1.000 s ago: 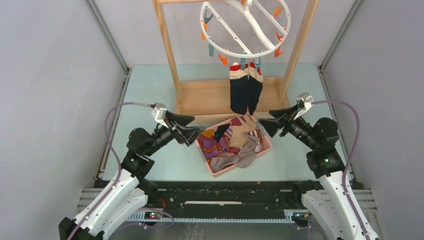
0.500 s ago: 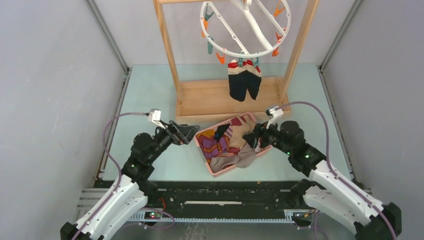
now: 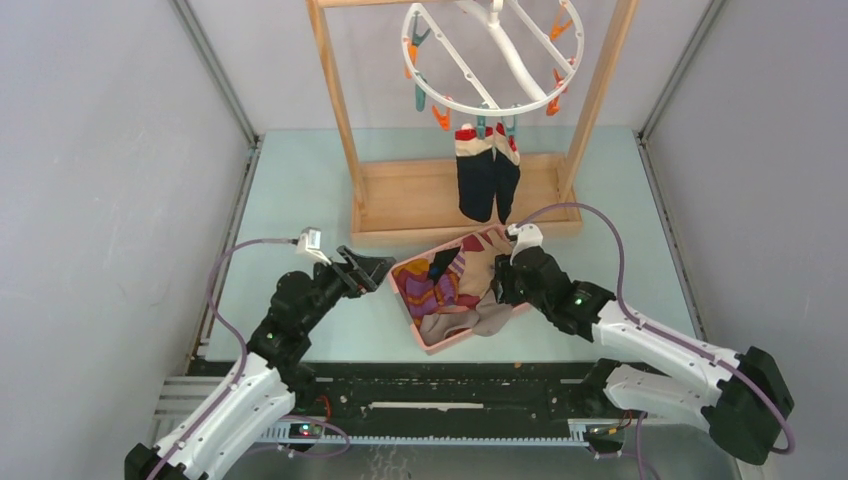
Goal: Clip the socks to the hanger
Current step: Pick up the sock from the bin.
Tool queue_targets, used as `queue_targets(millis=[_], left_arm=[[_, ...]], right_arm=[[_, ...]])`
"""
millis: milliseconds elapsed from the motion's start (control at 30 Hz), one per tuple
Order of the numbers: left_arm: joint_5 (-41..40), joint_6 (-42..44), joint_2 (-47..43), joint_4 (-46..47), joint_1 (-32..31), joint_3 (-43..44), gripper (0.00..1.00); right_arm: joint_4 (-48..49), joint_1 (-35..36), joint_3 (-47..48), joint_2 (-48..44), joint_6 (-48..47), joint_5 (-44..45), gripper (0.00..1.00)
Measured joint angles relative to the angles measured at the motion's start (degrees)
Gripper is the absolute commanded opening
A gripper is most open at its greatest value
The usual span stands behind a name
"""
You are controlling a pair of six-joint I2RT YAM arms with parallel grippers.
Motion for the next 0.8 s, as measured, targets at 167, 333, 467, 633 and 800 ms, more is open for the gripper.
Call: queue_targets(millis=[167,333,467,633,800], left_arm=[[-0.04,-0.09,-0.07,0.02,0.02,-0.09,0.91],[0.59,-0.02,-0.02,0.04,0.02,-0.09,0.91],[2.21,0.07,0.11,0.55,0.02,-0.09,0.90],[6.12,0.57,0.09,3.54,0.02,-0.09,0.90],[11.04,0.92,0.11,8.83,0.02,-0.09,0.90]], right_arm=[[-0.09,-0.11,0.00,3.85,1.18,2.01,0.40],[0.90,-0.55,0.00,7.30,1.46,2.62,0.17],[1.95,-0.59,0.00,7.26,1.16,2.29,0.02],[2.91,-0.52,0.79,0.24,0.02,0.85,0.00],[5.46,-0.52,5.31,-6.91,-2.03,-1.44,0.00]])
